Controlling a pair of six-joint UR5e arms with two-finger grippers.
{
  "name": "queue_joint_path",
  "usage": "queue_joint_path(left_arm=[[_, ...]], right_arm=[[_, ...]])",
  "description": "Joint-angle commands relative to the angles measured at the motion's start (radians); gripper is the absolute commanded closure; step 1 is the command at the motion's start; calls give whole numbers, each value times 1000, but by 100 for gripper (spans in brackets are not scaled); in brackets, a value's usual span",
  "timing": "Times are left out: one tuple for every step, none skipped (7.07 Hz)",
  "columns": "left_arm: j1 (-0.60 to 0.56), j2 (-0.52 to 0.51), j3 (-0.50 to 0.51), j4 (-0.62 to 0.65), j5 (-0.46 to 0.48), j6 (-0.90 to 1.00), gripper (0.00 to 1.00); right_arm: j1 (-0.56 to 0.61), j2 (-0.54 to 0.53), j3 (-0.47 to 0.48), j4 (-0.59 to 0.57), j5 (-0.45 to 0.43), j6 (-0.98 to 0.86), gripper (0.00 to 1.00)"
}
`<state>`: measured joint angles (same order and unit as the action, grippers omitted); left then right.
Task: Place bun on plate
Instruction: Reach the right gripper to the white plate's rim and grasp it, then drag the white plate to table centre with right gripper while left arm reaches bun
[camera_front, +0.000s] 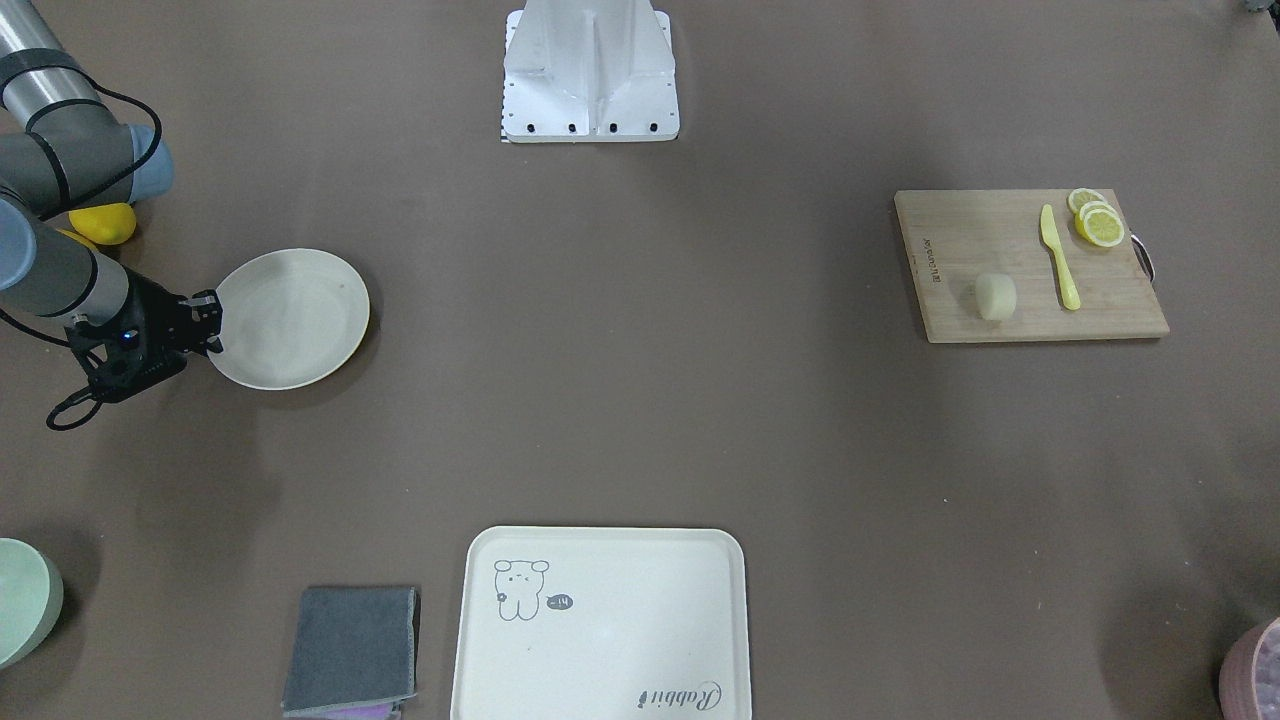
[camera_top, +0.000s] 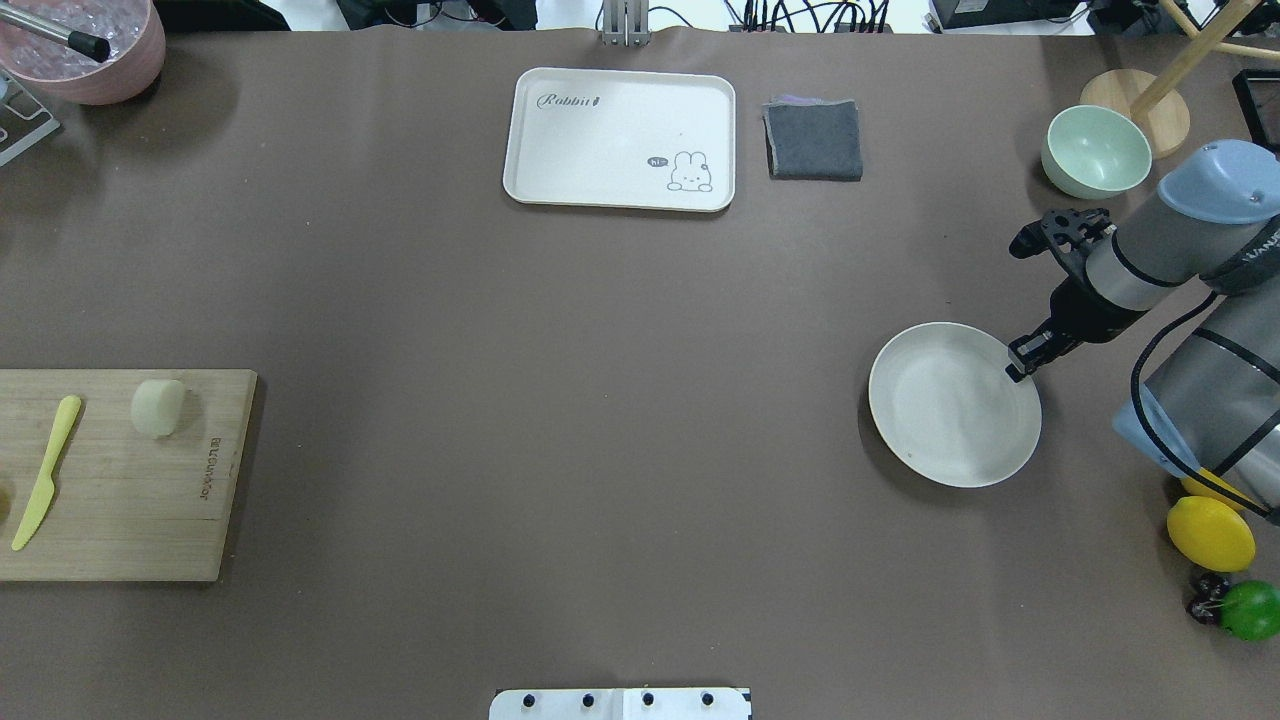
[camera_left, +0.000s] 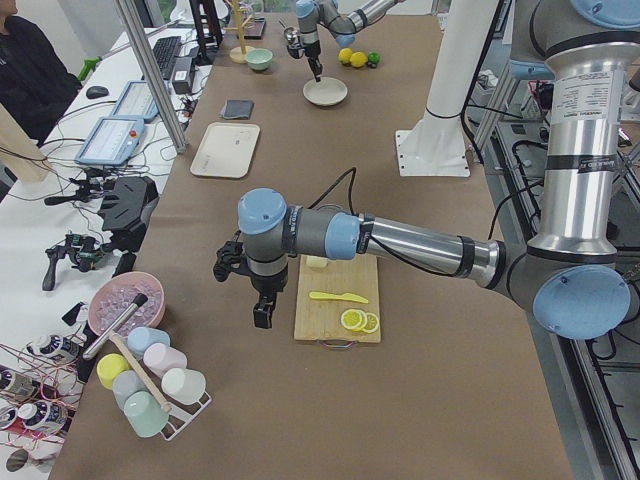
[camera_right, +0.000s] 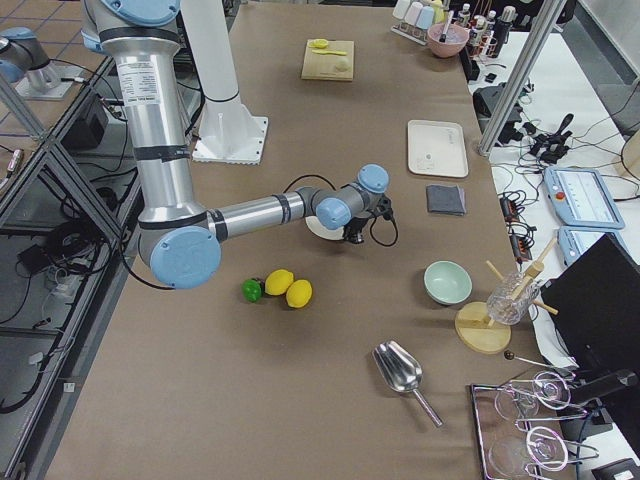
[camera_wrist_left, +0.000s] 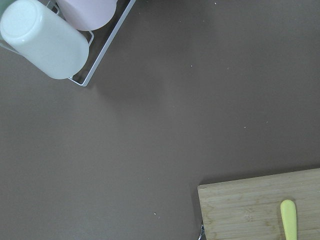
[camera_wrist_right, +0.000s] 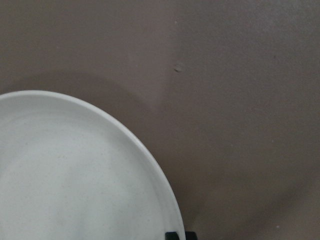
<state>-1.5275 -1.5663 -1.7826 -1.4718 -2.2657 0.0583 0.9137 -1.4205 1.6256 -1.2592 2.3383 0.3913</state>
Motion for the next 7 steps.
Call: queue_joint_path(left_arm=[[9,-6,-7,-2,-30,-61,2],[88,-14,-20,-74,-72,-292,2],[158,8,-18,-225,-77,-451,2],[256,21,-18,-346,-69,-651,2],[330,41,-11,-442,-39,-735,2],[392,40,-9,-452,16,-792,2],[461,40,-9,-479,65,-872,2]], right_arm=[[-4,72,75,0,41,222,100],[-48,151,76,1,61,354,100],[-115,223,73,1,46,467,100],[-178,283,71,1,2,569,100],[-246,319,69,1,-87,642,100],[-287,351,56,0,-138,690,100],[-312,360,42,1,-158,713,100]])
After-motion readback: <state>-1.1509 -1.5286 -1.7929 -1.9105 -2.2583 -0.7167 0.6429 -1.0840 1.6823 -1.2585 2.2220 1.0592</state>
